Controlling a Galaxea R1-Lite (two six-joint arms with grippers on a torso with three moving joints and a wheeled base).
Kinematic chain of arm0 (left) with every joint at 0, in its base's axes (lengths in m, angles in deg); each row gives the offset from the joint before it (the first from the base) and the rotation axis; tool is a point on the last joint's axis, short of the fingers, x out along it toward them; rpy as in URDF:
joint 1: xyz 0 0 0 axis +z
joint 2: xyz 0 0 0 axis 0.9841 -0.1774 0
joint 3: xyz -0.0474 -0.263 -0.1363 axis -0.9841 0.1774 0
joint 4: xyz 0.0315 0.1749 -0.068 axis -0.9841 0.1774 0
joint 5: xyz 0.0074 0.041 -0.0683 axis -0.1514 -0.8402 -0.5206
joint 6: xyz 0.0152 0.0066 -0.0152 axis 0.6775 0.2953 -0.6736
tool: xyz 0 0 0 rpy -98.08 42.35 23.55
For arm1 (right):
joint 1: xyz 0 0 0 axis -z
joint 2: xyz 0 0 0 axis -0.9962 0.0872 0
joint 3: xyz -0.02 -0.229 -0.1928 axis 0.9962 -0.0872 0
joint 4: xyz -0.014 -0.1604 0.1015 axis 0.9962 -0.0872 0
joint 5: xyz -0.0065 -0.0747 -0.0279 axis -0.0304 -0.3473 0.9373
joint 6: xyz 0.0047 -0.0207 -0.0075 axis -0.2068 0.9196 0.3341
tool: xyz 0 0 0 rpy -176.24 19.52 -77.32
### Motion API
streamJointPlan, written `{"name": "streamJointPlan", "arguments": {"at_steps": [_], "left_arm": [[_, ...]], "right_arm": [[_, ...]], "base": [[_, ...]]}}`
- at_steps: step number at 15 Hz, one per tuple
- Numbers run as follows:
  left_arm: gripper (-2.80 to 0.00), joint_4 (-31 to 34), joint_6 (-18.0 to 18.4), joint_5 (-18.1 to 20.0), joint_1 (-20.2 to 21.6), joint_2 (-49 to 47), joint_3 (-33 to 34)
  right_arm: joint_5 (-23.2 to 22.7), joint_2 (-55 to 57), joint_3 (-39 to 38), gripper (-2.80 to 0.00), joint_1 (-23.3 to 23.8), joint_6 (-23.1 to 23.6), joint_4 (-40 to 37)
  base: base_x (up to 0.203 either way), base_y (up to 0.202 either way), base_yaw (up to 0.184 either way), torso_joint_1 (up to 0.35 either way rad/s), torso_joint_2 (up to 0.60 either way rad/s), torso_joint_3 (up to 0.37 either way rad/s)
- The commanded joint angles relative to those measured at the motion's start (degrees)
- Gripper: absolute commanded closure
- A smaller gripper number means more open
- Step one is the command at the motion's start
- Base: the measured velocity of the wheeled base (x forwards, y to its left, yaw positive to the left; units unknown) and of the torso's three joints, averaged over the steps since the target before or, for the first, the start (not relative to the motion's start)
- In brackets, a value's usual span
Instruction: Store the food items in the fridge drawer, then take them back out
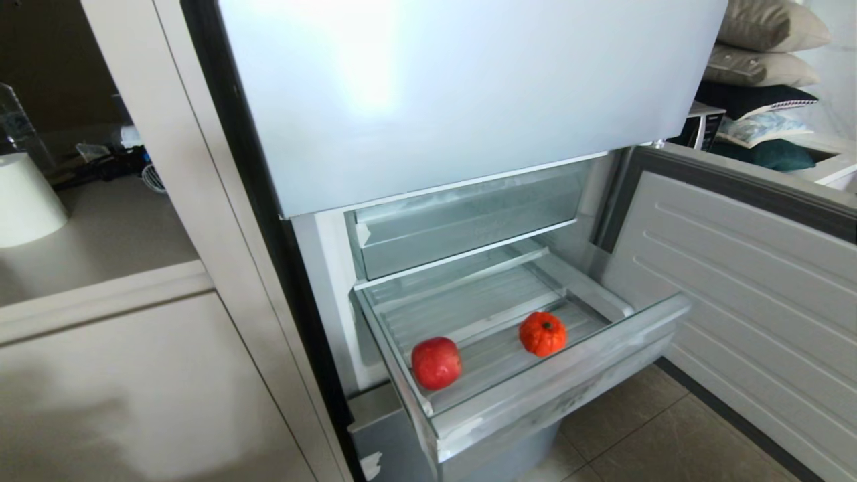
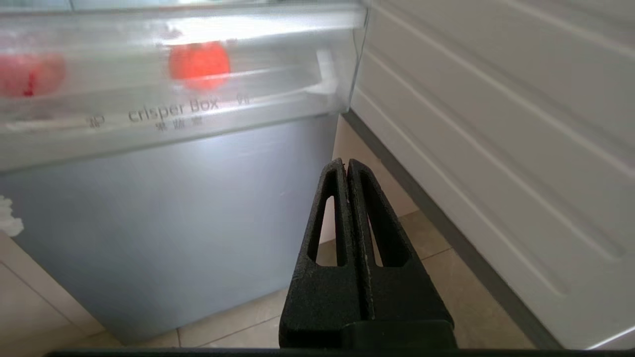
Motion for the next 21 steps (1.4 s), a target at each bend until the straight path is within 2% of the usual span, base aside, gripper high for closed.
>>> {"name": "streamJointPlan", "arguments": {"at_steps": [1,19,21], "left_arm": [[0.0,0.01,0.0,-0.01,0.02,0.02,0.0],[0.0,0.01,0.0,-0.01,0.02,0.02,0.0],[0.0,0.01,0.0,-0.01,-0.05,0.02,0.0]], "right_arm": [[-0.05,-0.09,0.0,0.0,0.0,0.06,0.01],[0.59,-0.09,0.0,0.0,0.0,-0.24,-0.06],[1.0,-0.09,0.0,0.0,0.0,-1.83,0.01]], "base": [[0.0,0.0,0.0,0.158,-0.39,-0.237],[0.0,0.0,0.0,0.142,-0.33,-0.186],[0.0,0.0,0.0,0.095,-0.2,-0.117]]}}
